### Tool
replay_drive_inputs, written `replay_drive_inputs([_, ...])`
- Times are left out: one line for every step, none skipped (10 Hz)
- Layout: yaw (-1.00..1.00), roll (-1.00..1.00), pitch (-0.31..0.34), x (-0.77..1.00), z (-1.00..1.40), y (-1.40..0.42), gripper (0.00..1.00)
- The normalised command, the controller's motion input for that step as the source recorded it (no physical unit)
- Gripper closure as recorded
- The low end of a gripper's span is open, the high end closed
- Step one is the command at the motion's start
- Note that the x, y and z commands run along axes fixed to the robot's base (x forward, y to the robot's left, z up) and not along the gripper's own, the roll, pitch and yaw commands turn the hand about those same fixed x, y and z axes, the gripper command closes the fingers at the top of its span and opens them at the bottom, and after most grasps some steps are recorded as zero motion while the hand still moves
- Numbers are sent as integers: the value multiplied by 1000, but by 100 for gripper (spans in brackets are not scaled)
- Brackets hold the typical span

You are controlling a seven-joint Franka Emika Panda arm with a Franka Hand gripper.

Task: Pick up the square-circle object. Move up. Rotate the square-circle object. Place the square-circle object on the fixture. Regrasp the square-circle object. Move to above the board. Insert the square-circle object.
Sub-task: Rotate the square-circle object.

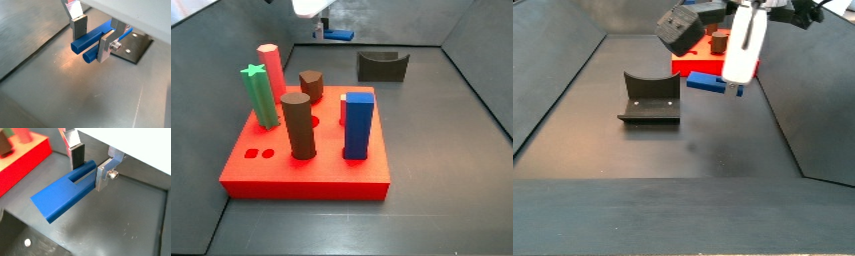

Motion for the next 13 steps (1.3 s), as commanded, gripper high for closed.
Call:
replay_drive_inputs([-1000,-5,-10,28,-18,18,100])
replay_drive_inputs([-1000,-5,-11,28,-18,18,100])
replay_drive_inputs([-1000,-5,-11,28,-18,18,100])
replay_drive_inputs([-1000,-6,-12,28,-18,19,100])
replay_drive_inputs([-1000,-6,-13,27,-18,19,100])
replay_drive_inputs([-1000,-7,-14,27,-19,19,100])
replay_drive_inputs([-1000,-7,-15,25,-19,19,100])
replay_drive_inputs([-1000,-8,-16,25,-19,19,100])
replay_drive_inputs([-1000,-8,-17,25,-18,20,100])
replay_drive_inputs([-1000,-9,-19,24,-19,20,100])
replay_drive_inputs([-1000,-10,-21,25,-18,20,100])
replay_drive_inputs([-1000,-12,-24,24,-18,21,100])
replay_drive_inputs([-1000,-13,-27,24,-18,20,100])
